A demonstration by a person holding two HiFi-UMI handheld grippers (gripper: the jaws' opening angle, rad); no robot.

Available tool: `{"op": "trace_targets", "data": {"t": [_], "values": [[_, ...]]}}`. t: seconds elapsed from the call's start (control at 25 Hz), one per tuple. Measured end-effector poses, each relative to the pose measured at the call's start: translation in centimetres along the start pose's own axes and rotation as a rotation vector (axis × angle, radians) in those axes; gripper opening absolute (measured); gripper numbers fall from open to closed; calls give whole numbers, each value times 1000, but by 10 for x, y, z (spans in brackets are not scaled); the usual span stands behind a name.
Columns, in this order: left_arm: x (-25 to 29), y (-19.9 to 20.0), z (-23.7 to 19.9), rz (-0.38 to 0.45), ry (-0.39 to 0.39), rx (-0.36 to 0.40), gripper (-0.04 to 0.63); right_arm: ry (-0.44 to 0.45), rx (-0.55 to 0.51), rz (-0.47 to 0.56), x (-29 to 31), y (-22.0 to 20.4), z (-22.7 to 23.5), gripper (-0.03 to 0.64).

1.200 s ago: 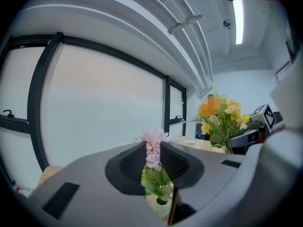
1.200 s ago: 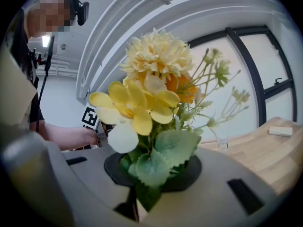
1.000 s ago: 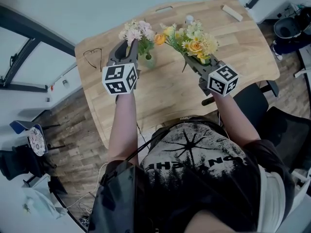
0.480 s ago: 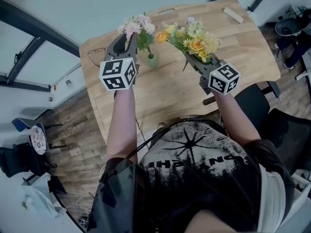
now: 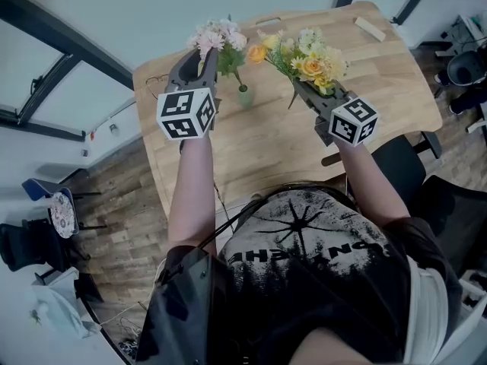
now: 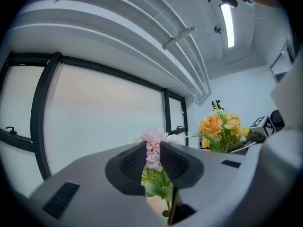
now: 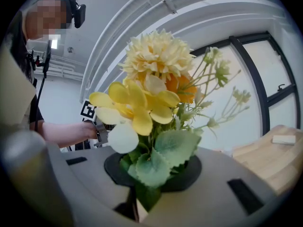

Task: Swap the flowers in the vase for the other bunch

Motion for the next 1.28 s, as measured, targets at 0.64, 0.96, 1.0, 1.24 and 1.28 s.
{"op": "trace_targets", "data": {"t": [0.64, 0.96, 1.0, 1.24, 1.28], "values": [[-17, 12, 1, 29, 17, -6, 97, 22, 11, 26, 2, 2, -3, 72], [-43, 4, -27, 8, 37, -43, 97, 47, -39, 7, 26, 16, -19, 72], [-46, 1, -29, 4, 42, -49, 97, 51, -49, 7, 28, 18, -20, 72], [-62, -20, -45, -29, 82, -90, 97, 96, -77, 3, 50, 25, -25, 72], [-65, -24, -53, -34, 91, -99, 97, 106, -75, 0, 59, 26, -27, 72]]}}
Point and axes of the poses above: the fingertips, and each gripper's own axes: x forward along the fingers, z to its right, y out of its top, the point moved 5 cm from there along -x, backward along the fingers, and after that the axes turned 10 degrees about -x, right-handed, at the moved point
